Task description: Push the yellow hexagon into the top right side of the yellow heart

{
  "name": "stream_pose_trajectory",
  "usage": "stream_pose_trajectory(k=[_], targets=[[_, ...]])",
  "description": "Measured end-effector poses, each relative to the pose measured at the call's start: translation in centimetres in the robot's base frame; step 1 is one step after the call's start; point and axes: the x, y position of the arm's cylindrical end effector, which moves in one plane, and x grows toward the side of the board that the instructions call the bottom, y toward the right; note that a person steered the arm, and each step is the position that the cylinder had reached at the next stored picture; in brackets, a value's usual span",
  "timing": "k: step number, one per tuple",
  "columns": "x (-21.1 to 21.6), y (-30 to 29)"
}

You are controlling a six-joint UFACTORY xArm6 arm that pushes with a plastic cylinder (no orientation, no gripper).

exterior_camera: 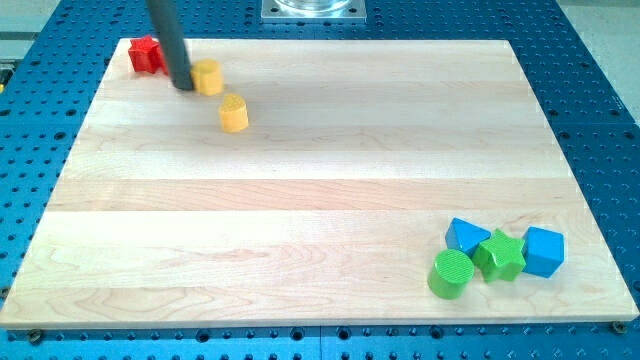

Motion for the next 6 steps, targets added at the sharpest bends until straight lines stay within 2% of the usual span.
stream_pose_trajectory(k=[1,2,3,4,5,6], targets=[[3.5,5.7],[3.0,0.0],[0.4,-0.2],[-3.7,3.7],[-1.7,10.0],[2.2,9.5]])
